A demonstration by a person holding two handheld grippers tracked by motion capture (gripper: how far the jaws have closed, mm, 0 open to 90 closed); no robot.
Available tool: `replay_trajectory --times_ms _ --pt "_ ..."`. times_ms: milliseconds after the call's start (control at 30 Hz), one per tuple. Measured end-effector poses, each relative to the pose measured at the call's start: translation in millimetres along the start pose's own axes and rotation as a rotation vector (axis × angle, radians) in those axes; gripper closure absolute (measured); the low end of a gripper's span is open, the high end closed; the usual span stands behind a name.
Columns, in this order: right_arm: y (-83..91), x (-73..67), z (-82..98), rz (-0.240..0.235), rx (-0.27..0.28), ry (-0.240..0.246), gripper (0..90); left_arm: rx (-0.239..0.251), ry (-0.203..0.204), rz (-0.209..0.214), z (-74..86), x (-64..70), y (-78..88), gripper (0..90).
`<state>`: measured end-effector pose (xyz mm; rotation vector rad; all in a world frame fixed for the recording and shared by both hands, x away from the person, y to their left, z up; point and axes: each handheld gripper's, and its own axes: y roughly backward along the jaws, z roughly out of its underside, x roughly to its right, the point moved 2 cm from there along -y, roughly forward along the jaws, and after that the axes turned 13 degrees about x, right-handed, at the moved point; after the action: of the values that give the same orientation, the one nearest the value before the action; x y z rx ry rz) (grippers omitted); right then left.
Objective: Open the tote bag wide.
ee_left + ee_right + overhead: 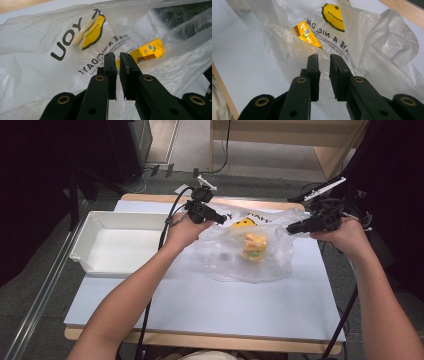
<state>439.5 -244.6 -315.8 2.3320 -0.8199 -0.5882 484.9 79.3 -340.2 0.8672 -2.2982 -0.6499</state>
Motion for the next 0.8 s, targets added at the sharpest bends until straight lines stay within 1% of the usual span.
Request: replay_trajectory --times_ms 33,67,133,167,267,367,433,500,600,667,733,800 --pt "-0.8 -1.3 2.4 -0.003 0.004 -0.003 79.0 -0.008 -0.008 0.001 0.8 0.1 -2.4 84.0" --pt "-1.5 -2.3 4.9 -0.005 0.004 -0.006 79.0 -0.011 -0.004 0.004 2.1 1.2 -5.0 84.0" --pt "-3.5 -3.7 10.2 -0.006 0.009 -0.011 79.0 -0.025 -0.010 0.004 4.0 3.0 -9.9 82.9" --pt "-4.7 -3.9 12.9 -0.008 0.013 -0.015 78.9 -0.024 -0.009 0.005 4.9 3.5 -12.1 81.7" --pt "-7.8 -2.4 20.0 -0.007 0.029 -0.028 78.8 -0.024 0.010 0.020 7.0 3.8 -17.2 79.4" --pt "-7.9 1.1 22.5 0.004 0.056 -0.046 78.9 -0.040 -0.001 0.019 9.8 4.0 -21.4 82.2" --pt "-6.9 3.0 21.4 0.009 0.074 -0.063 78.8 -0.053 0.004 0.021 12.0 4.6 -24.7 84.6" --pt "-6.3 3.8 19.3 0.014 0.095 -0.070 78.7 -0.065 0.002 0.025 14.8 5.7 -28.8 86.1" --pt "-6.9 3.5 15.1 0.041 0.122 -0.071 77.7 -0.086 -0.005 0.037 19.3 9.1 -33.9 86.4" --pt "-7.1 2.8 11.7 0.066 0.149 -0.080 77.8 -0.088 -0.001 0.044 21.6 12.1 -36.4 86.4" --pt "-8.8 2.5 8.5 0.083 0.177 -0.085 78.0 -0.098 -0.006 0.047 23.6 14.0 -38.2 86.4" --pt "-12.1 2.3 6.6 0.107 0.185 -0.093 78.3 -0.105 -0.012 0.049 25.8 14.3 -39.6 86.4"
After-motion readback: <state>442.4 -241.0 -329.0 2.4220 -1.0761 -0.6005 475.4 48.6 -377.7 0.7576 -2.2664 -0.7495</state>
